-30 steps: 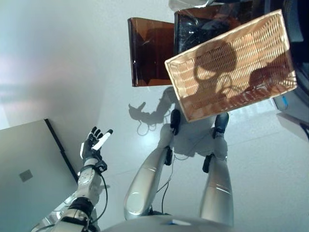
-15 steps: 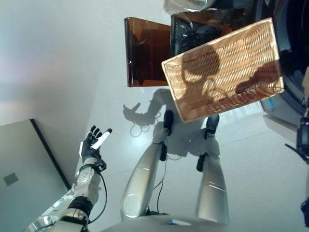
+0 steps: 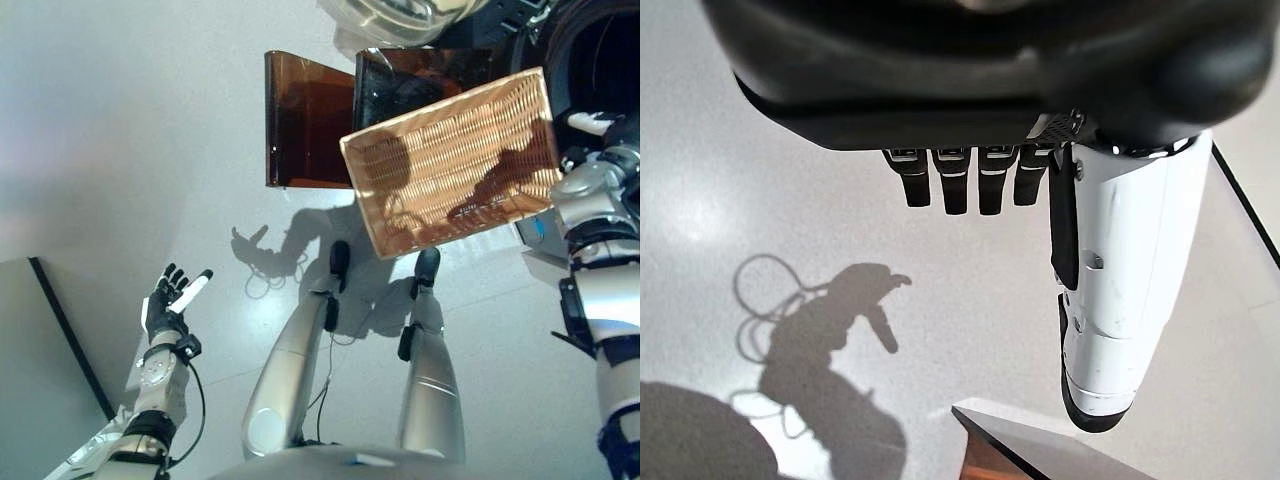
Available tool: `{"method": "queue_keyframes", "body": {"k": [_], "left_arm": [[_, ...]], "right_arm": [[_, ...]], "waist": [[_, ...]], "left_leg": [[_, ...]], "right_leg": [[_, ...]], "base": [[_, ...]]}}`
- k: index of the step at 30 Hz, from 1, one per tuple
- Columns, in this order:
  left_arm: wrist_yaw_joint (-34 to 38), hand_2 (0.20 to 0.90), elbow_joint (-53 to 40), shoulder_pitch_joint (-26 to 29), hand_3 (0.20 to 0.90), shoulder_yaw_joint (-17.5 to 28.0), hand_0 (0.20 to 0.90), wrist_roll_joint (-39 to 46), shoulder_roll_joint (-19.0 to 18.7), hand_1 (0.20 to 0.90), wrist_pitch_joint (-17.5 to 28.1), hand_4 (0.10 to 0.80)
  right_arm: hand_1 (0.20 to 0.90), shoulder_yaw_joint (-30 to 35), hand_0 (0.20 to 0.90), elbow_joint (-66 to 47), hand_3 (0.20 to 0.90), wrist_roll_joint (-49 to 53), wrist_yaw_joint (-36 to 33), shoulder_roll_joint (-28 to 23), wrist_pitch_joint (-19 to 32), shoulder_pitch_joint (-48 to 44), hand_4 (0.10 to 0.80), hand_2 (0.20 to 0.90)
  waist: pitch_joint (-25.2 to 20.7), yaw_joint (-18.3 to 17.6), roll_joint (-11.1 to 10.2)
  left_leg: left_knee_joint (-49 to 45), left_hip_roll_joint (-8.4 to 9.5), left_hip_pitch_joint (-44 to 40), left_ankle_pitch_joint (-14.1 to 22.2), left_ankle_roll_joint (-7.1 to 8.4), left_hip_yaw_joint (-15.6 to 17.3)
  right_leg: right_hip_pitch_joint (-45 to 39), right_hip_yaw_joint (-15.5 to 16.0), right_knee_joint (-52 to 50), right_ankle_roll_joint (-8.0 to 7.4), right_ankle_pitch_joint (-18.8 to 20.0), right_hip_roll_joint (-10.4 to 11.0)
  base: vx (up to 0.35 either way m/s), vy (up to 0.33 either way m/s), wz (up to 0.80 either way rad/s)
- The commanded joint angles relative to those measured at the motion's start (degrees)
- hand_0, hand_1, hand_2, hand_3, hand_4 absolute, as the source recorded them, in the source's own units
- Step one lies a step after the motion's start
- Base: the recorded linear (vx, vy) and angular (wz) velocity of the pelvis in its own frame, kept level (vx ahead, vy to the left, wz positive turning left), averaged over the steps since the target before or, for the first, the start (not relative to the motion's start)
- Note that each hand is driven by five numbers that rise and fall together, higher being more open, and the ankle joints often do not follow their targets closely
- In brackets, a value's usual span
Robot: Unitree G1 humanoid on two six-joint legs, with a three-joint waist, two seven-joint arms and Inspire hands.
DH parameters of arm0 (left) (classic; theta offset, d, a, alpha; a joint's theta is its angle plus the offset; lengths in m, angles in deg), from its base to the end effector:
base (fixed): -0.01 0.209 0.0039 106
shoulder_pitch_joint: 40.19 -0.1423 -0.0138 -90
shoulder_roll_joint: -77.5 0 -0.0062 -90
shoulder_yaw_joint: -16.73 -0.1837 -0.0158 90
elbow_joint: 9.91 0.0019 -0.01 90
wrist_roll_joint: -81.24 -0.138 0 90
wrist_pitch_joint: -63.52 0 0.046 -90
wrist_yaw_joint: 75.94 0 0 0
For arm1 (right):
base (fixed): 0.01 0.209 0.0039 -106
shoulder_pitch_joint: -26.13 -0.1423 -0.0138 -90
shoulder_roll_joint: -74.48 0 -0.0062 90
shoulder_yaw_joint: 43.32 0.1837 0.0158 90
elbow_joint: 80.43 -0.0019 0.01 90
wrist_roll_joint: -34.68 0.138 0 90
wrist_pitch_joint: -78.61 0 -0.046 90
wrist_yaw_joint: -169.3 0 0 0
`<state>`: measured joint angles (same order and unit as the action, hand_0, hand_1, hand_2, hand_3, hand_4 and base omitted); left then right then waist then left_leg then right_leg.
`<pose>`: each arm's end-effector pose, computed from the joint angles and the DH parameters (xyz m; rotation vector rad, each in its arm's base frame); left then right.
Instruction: Pick up the clothes and place them into the washing machine
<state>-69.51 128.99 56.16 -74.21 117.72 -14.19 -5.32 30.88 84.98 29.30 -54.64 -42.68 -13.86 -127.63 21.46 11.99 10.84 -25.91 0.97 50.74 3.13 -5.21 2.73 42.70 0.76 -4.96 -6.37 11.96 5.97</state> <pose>0.1771 0.2474 -0.0465 -0.2204 0.3203 0.4846 0.3314 -0.3214 0.1903 -0.8667 -0.0381 -1.1155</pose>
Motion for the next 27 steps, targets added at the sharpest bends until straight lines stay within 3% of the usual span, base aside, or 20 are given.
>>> {"method": "queue_keyframes", "body": {"k": [1,11,21,27], "left_arm": [[0.9,0.900,2.5,-5.3,0.900,4.1,0.900,-0.1,-5.7,0.900,2.8,0.800],[0.9,0.900,2.9,-6.1,0.900,6.0,0.900,-1.6,-5.9,0.900,2.7,0.800],[0.9,0.900,3.8,-6.8,0.900,6.8,0.900,-4.6,-5.2,0.900,2.1,0.800],[0.9,0.900,5.1,-7.1,0.900,7.4,0.900,-6.4,-4.5,0.900,1.8,0.800]], "right_arm": [[0.900,-4.2,0.900,-2.9,0.900,-4.0,-1.4,-4.1,1.9,2.7,0.800,0.900],[0.900,-5.5,0.900,-6.9,0.900,-11.0,-0.8,-0.8,0.8,6.6,0.800,0.900],[0.900,-1.9,0.900,-13.5,0.900,-16.0,-0.2,5.4,1.1,19.4,0.800,0.900],[0.900,-0.1,0.900,-15.2,0.900,-17.5,1.4,8.2,2.8,28.3,0.800,0.900]], "waist": [[-4.3,2.7,1.1],[-4.3,2.2,0.7],[-6.0,1.8,-1.1],[-6.1,1.6,-2.8]], "left_leg": [[10.6,1.16,-3.1,-3.5,6.21,2.3],[8.6,0.48,-3.4,-2.6,5.84,3.0],[7.3,-0.13,-8.0,-1.1,5.24,3.3],[7.3,-0.18,-15.0,-0.2,5.25,3.4]], "right_leg": [[-2.2,-1.5,0.2,1.31,-5.2,-3.4],[-2.4,-1.6,-0.9,1.44,-5.3,-3.6],[-5.7,-1.2,-3.9,1.58,-7.3,-4.0],[-11.8,-0.9,-5.8,1.46,-8.9,-4.0]], "base": [[0.000,0.000,0.00],[0.002,0.001,-0.01],[0.025,-0.010,0.01],[0.065,-0.021,0.02]]}}
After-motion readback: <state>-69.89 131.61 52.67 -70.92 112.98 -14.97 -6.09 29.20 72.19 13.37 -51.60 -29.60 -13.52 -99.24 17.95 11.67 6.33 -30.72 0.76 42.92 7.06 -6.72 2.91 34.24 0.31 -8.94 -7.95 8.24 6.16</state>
